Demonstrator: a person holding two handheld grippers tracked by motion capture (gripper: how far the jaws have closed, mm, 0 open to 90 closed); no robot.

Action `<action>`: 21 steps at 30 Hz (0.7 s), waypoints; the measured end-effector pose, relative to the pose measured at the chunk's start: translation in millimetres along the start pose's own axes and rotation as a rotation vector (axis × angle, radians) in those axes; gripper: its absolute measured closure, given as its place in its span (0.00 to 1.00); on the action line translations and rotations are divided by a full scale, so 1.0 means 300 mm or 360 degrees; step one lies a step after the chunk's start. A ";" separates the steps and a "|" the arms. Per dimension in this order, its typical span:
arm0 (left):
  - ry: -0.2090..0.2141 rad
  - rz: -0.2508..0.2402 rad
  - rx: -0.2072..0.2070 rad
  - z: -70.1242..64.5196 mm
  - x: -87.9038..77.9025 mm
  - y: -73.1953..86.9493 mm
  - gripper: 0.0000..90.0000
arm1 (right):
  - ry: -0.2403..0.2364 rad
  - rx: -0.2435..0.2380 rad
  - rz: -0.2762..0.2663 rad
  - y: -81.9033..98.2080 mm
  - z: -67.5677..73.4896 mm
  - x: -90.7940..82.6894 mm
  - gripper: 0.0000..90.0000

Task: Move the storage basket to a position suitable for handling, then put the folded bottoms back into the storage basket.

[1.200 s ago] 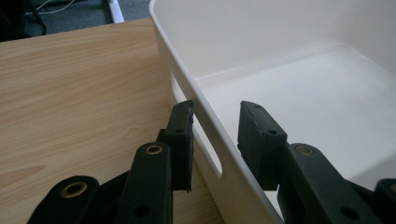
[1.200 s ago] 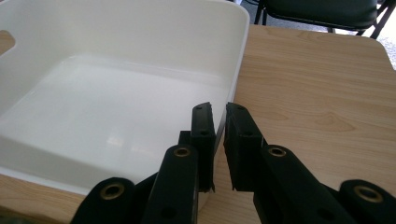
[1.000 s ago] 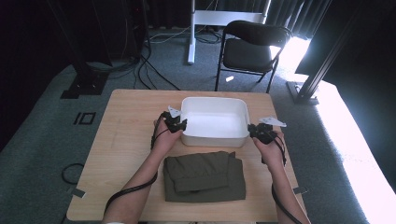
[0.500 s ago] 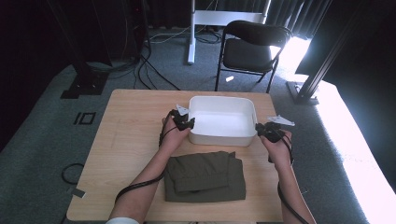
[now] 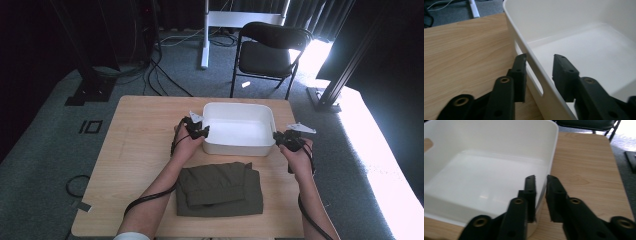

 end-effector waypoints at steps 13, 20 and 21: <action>0.0215 0.0001 0.0061 -0.023 -0.059 -0.024 0.25 | -0.0136 -0.0029 -0.0131 -0.030 0.017 0.007 0.19; 0.0273 0.0019 0.0080 -0.017 -0.141 -0.020 0.21 | -0.0157 -0.0055 -0.0148 -0.045 0.031 -0.014 0.19; 0.0273 0.0021 0.0072 -0.015 -0.152 -0.019 0.21 | -0.0161 -0.0060 -0.0144 -0.047 0.033 -0.015 0.19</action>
Point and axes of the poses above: each handheld gripper's, and its own axes: x roughly forward along the jaws, y roughly out of its underside, z roughly to its left, the point moved 2 cm from there along x, roughly forward along the jaws, and after that the axes turned 7 degrees about -x, right-handed, at the moved point
